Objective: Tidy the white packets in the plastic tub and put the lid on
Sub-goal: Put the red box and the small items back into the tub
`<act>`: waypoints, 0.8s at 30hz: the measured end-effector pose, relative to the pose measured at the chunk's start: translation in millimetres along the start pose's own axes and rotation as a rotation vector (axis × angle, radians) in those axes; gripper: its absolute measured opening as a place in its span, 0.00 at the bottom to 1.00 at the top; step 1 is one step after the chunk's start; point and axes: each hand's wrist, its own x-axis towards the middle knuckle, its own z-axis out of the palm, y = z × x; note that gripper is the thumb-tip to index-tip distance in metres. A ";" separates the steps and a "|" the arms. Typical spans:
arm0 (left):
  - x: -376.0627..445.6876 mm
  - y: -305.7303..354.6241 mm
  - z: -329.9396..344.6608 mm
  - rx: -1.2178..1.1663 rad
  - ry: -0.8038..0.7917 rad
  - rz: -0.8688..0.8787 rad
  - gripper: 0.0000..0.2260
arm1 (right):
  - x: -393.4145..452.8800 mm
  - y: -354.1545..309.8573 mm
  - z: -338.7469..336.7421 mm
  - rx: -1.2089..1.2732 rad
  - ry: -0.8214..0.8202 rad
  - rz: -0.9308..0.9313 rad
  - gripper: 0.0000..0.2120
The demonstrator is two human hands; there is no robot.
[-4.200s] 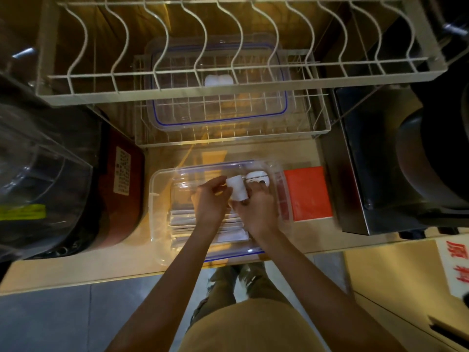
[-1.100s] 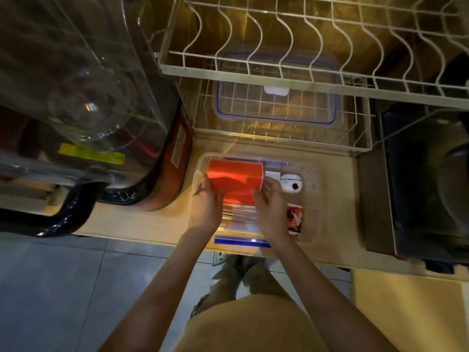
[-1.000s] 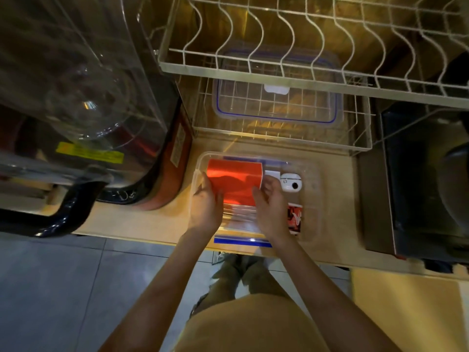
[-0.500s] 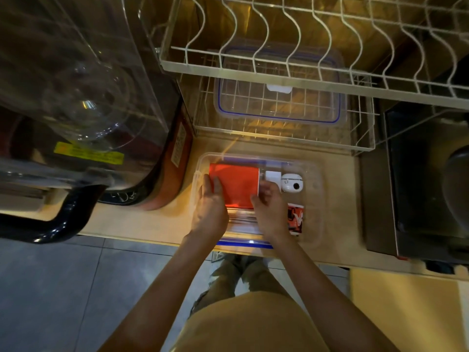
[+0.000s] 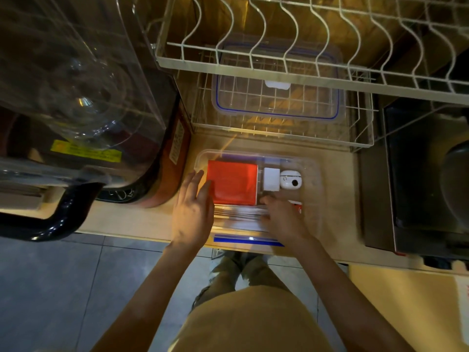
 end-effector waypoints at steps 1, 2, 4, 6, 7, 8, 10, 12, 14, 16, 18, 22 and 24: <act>-1.1 -4.1 4.5 -0.013 0.001 0.007 0.16 | 0.2 -0.2 -0.2 -0.047 -0.040 -0.008 0.14; -2.2 -6.3 8.1 -0.028 0.003 0.010 0.16 | 0.6 -0.5 0.2 -0.073 -0.064 -0.010 0.14; -2.2 -6.8 11.0 -0.063 0.010 -0.008 0.17 | 2.5 0.0 2.1 -0.053 -0.084 -0.020 0.13; -0.5 -5.7 10.5 -0.073 0.017 -0.026 0.18 | 4.2 0.2 3.0 0.009 -0.093 -0.035 0.13; -0.6 -5.9 10.2 -0.073 0.016 -0.028 0.19 | 5.1 -0.1 3.0 0.034 -0.091 -0.036 0.13; -0.5 -6.5 9.7 -0.074 0.016 -0.030 0.19 | 6.2 0.2 3.0 0.052 -0.089 -0.033 0.13; -0.8 -7.8 9.3 -0.073 0.021 -0.037 0.19 | 8.0 1.5 3.9 0.064 -0.091 -0.024 0.13; -1.7 -6.8 10.1 -0.066 0.022 -0.037 0.19 | 8.7 3.0 3.5 0.057 -0.104 -0.026 0.12; -1.3 -5.3 10.6 -0.069 0.021 -0.039 0.19 | 8.8 4.2 0.8 0.051 -0.118 -0.048 0.13; -0.6 -4.4 9.9 -0.071 0.019 -0.041 0.19 | 6.4 5.3 -4.0 0.040 -0.119 -0.067 0.15; 0.1 -4.1 8.7 -0.063 0.016 -0.035 0.19 | 1.6 8.0 -9.0 0.044 -0.097 -0.074 0.16; 1.8 -0.5 4.3 -0.015 -0.015 -0.039 0.20 | -10.7 15.5 -22.5 0.090 0.018 -0.084 0.14; 2.3 2.1 1.6 0.057 -0.029 -0.040 0.20 | -17.1 17.7 -32.3 0.128 0.075 -0.071 0.13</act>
